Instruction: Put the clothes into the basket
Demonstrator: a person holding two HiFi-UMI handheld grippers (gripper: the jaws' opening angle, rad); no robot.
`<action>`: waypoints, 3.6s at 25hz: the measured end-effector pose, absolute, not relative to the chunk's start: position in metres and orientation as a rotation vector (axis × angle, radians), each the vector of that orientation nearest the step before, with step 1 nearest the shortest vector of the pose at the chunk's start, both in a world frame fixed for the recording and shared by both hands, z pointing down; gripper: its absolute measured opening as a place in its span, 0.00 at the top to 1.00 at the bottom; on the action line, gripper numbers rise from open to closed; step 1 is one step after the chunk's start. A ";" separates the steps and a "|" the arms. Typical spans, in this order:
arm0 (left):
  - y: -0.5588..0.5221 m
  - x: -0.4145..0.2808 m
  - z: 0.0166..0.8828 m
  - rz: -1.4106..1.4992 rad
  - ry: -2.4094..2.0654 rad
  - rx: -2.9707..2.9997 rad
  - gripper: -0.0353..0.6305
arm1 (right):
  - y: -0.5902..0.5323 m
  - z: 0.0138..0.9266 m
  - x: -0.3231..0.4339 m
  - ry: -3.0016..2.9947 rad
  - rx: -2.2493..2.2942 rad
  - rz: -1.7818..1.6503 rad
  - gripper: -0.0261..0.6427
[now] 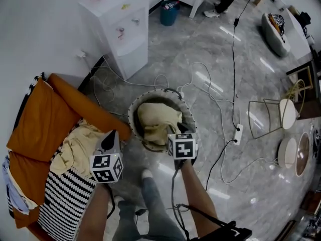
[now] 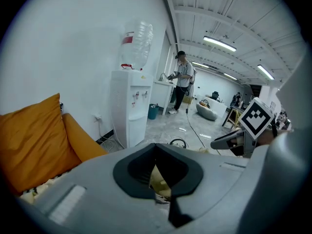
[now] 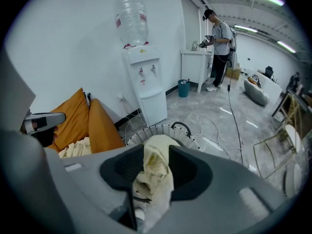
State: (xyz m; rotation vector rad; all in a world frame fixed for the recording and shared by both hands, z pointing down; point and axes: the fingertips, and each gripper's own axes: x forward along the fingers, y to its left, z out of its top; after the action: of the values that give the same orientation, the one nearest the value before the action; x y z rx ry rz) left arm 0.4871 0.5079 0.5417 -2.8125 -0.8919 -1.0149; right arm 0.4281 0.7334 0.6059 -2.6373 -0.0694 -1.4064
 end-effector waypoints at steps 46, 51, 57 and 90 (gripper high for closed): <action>0.210 0.384 0.414 -0.866 -0.130 -3.159 0.96 | 0.416 0.457 0.461 0.692 -2.916 -1.206 0.71; 0.151 0.353 0.390 -0.813 0.039 -3.216 0.96 | 0.341 0.429 0.454 0.901 -2.925 -1.159 0.71; 0.070 0.307 0.371 -0.753 0.355 -3.255 0.96 | 0.248 0.396 0.443 1.223 -2.952 -1.082 0.71; -0.264 0.053 0.326 -0.473 1.102 -3.278 0.96 | -0.135 0.330 0.255 1.948 -2.812 -0.846 0.71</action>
State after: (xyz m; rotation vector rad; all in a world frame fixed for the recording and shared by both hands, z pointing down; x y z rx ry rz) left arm 0.0529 -0.2639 0.3262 -3.2780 1.1020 -0.4734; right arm 0.2551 -0.1350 0.3302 -2.8116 1.9484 -0.8457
